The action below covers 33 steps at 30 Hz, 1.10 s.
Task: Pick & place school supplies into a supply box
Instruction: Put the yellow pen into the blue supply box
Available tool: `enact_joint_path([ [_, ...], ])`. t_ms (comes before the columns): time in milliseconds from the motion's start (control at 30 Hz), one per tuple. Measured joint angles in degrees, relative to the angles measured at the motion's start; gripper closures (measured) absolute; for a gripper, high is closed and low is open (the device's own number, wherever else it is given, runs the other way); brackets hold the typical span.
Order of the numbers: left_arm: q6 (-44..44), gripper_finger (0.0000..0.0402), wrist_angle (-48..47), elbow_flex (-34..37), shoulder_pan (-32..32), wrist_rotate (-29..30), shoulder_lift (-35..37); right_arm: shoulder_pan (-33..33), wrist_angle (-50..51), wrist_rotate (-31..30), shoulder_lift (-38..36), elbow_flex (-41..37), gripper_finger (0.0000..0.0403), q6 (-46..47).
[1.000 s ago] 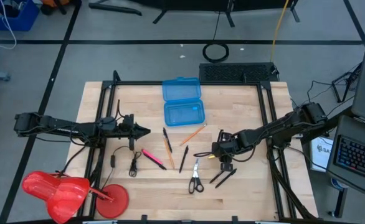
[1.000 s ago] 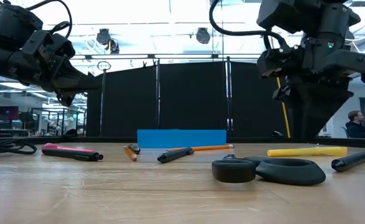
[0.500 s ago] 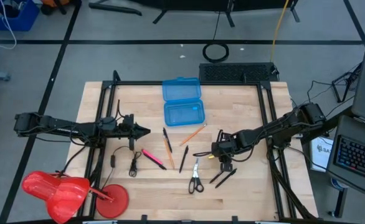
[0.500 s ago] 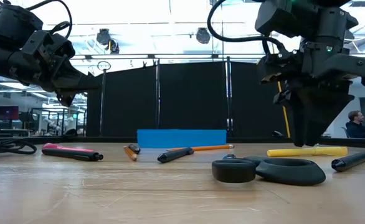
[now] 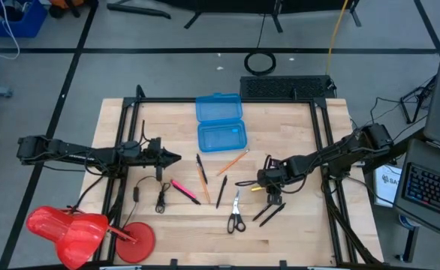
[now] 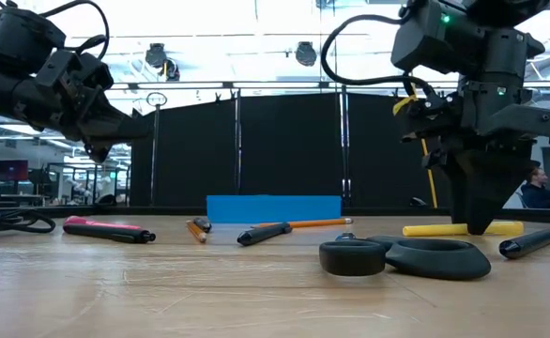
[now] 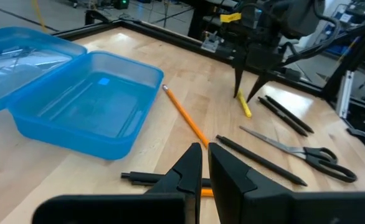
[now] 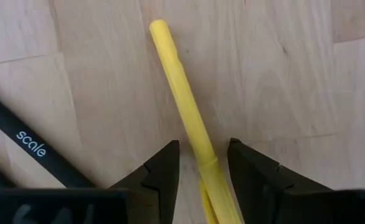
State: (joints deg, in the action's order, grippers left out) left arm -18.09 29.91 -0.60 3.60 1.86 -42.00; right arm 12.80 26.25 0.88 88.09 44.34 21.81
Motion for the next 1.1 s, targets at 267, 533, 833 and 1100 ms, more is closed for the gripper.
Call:
enact_joint_path([
  [267,0.0,0.0371,-0.2,0.0,0.0,1.0,0.0,0.0,-0.7,0.3,0.0,-0.2,0.0277,0.0],
  [533,-0.1,0.0371,-0.2,0.0,0.0,1.2,0.0,0.0,-0.9,0.3,0.1,-0.3,0.0312,-0.1],
  [833,-0.1,0.0371,-0.2,0.0,0.0,1.3,0.0,0.0,-1.7,1.6,0.2,-0.3,0.0382,-0.5],
  [1100,-0.1,0.0371,-0.2,0.0,0.0,1.3,0.0,0.0,-1.9,0.8,0.1,-0.3,0.0382,0.0],
])
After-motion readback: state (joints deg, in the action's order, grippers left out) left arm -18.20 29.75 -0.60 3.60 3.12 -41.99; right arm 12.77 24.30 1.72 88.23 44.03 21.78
